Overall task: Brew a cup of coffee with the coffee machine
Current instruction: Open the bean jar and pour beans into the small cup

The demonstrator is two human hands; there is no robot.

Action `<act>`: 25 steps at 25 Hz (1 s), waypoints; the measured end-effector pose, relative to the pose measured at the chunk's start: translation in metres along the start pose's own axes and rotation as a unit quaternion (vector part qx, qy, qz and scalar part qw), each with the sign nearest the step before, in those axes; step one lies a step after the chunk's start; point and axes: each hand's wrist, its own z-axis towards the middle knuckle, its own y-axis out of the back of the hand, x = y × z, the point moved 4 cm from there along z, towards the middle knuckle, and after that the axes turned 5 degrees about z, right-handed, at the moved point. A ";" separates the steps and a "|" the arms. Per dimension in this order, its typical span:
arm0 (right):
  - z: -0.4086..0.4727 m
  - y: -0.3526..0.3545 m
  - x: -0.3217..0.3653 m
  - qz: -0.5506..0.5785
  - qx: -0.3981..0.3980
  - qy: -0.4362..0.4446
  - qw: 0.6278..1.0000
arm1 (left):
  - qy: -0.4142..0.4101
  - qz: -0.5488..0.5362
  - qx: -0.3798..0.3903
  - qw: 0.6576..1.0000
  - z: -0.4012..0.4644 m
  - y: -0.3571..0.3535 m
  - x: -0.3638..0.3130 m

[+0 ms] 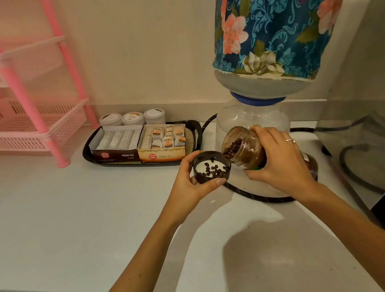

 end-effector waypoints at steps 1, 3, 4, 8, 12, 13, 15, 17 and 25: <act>-0.001 -0.001 -0.001 0.041 -0.009 -0.022 0.999 | 0.000 -0.003 -0.002 1.000 0.001 0.001 0.000; -0.006 -0.002 0.000 0.145 -0.040 -0.070 0.986 | -0.002 -0.005 -0.006 1.000 0.002 0.002 0.001; -0.009 -0.002 0.002 0.194 -0.057 -0.092 0.975 | 0.000 -0.006 -0.010 1.000 0.002 0.004 0.002; -0.018 -0.015 0.005 0.301 -0.090 -0.176 0.933 | 0.009 -0.004 -0.025 1.000 0.003 0.012 0.008; -0.026 -0.044 0.001 0.332 -0.092 -0.224 0.912 | 0.018 0.002 -0.041 0.999 0.002 0.021 0.015; -0.028 -0.051 0.000 0.332 -0.090 -0.232 0.910 | 0.021 0.002 -0.044 0.999 0.002 0.023 0.017; -0.031 -0.061 0.000 0.328 -0.091 -0.242 0.909 | 0.028 0.009 -0.047 0.998 0.001 0.026 0.022; -0.034 -0.069 -0.001 0.324 -0.091 -0.247 0.909 | 0.034 0.016 -0.048 0.998 0.001 0.028 0.026; -0.040 -0.082 -0.003 0.343 -0.092 -0.245 0.902 | 0.039 0.012 -0.035 0.999 -0.002 0.028 0.031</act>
